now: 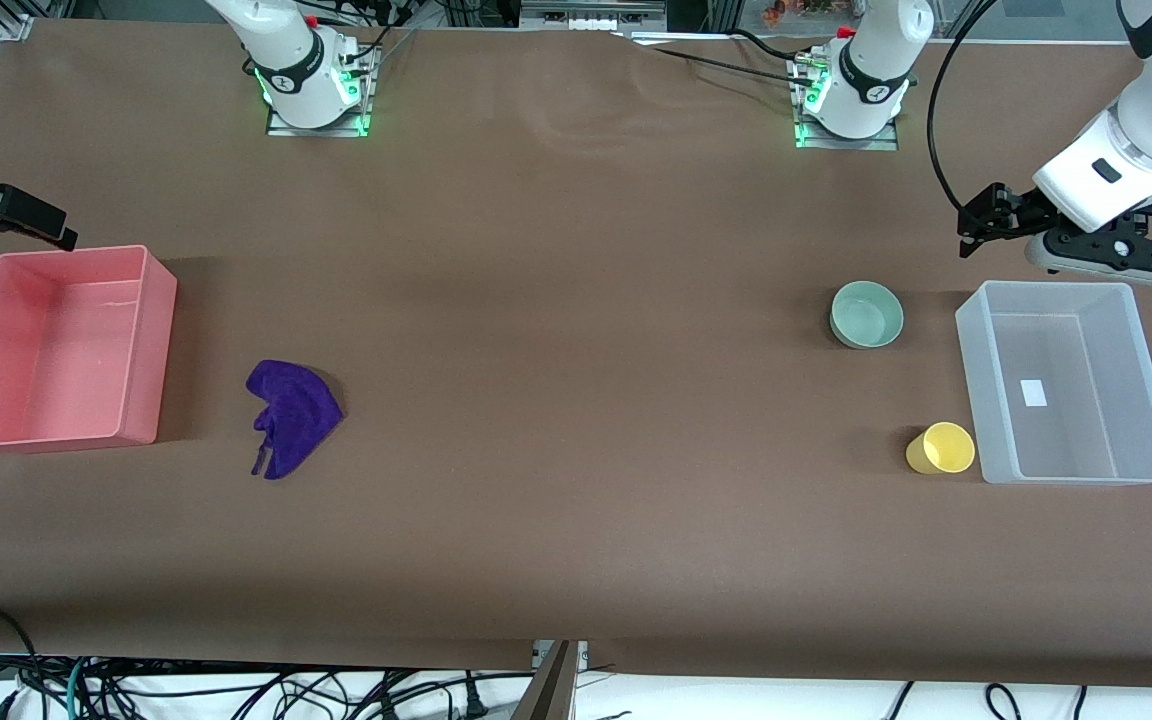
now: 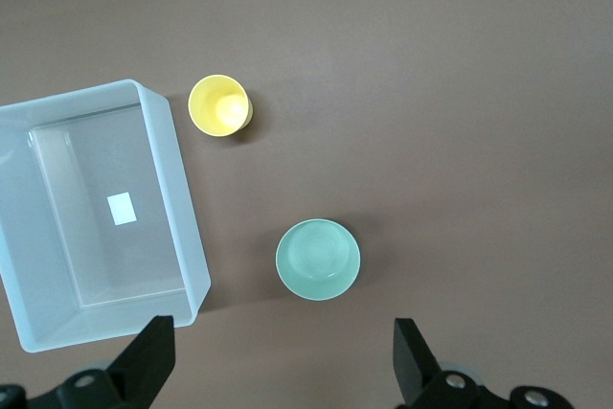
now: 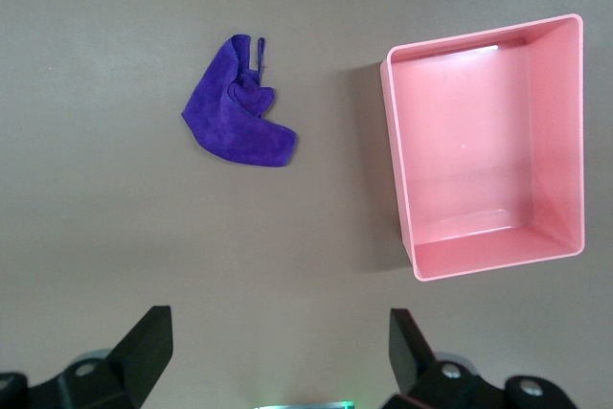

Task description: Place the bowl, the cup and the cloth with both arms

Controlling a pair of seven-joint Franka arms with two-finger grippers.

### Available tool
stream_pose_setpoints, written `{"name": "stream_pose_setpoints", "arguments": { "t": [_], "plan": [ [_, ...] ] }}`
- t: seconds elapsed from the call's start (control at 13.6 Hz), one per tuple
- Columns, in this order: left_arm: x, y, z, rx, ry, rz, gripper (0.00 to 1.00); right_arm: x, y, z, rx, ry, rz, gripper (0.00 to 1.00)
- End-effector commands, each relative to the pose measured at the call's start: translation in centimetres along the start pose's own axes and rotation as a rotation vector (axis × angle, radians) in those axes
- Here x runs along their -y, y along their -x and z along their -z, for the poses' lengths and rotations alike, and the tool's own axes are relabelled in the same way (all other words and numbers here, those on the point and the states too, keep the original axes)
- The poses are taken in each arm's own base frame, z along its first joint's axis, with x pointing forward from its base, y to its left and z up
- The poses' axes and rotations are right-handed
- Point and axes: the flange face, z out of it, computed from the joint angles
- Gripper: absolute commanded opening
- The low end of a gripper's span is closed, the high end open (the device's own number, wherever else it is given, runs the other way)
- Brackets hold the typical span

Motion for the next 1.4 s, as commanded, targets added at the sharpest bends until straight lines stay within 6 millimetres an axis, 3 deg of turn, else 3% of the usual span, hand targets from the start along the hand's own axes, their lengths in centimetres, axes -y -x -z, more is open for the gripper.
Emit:
{"name": "stream_pose_setpoints", "arguments": {
  "t": [0.0,0.29,1.33],
  "plan": [
    [-0.4,0.3,0.6,0.002,0.023,0.012,1.00,0.1,0.2,0.2,-0.003,0.001,-0.009,1.00],
    [0.0,0.3,0.6,0.002,0.022,0.016,1.00,0.3,-1.0,0.7,-0.017,-0.001,-0.002,1.00],
    [0.3,0.1,-0.8,0.052,0.027,0.011,1.00,1.1,-1.1,0.8,-0.026,-0.004,0.001,1.00]
  ]
}}
